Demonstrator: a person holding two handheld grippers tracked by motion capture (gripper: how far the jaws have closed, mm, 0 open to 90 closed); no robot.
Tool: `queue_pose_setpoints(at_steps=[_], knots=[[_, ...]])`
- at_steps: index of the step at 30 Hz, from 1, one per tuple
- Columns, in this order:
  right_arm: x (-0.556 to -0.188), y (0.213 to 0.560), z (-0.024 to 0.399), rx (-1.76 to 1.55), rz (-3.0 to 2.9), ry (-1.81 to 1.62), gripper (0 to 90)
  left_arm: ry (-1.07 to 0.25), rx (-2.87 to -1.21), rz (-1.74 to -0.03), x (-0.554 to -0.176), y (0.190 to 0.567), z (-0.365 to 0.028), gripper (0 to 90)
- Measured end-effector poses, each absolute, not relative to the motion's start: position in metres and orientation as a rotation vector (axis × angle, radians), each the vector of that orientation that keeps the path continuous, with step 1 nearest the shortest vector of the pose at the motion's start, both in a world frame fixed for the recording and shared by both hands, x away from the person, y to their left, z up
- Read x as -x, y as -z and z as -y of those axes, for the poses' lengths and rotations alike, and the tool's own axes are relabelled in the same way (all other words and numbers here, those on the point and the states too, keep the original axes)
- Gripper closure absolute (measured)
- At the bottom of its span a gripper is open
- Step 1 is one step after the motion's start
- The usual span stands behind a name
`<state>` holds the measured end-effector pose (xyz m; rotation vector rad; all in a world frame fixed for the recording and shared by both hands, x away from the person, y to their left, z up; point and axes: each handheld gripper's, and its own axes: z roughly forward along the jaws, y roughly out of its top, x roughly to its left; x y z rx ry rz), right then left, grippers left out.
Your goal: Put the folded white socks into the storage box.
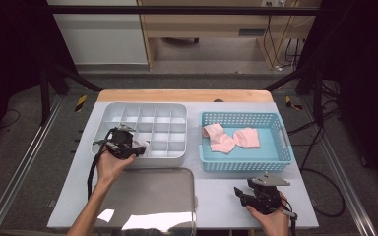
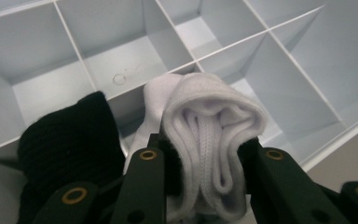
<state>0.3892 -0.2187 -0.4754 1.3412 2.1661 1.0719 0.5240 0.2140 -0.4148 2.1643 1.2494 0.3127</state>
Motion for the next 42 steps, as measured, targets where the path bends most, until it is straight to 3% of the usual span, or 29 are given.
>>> queue_pose_setpoints(at_steps=[8,9,10,16,18,22,25,37,42], knots=[[-0.390,0.476,0.218,-1.339,-2.173,-1.068,40.5,-0.327,-2.188,-1.259,-0.530,0.421,-0.208,66.8],[-0.390,0.476,0.218,-1.336,-2.175,-1.065,40.4,-0.320,-2.176,-1.254,-0.530,0.421,-0.209,64.7],[-0.389,0.476,0.218,-1.342,-2.176,-1.072,40.2,-0.314,-2.165,-1.241,-0.529,0.420,-0.210,56.2],[-0.389,0.476,0.218,-1.345,-2.172,-1.074,39.7,-0.321,-2.077,-1.211,-0.519,0.410,-0.225,42.5],[-0.389,0.476,0.219,-1.335,-2.170,-1.068,39.8,-0.328,-2.055,-1.207,-0.515,0.406,-0.230,45.0],[-0.389,0.475,0.218,-1.338,-2.171,-1.068,39.9,-0.337,-2.017,-1.210,-0.511,0.410,-0.229,66.8],[-0.389,0.476,0.218,-1.340,-2.173,-1.069,40.0,-0.361,-1.998,-1.224,-0.513,0.414,-0.224,72.9],[-0.389,0.477,0.214,-1.329,-2.190,-1.060,40.2,-0.413,-2.093,-1.236,-0.521,0.425,-0.213,74.2],[-0.389,0.475,0.215,-1.326,-2.182,-1.072,40.0,-0.400,-2.060,-1.234,-0.519,0.422,-0.217,65.6]])
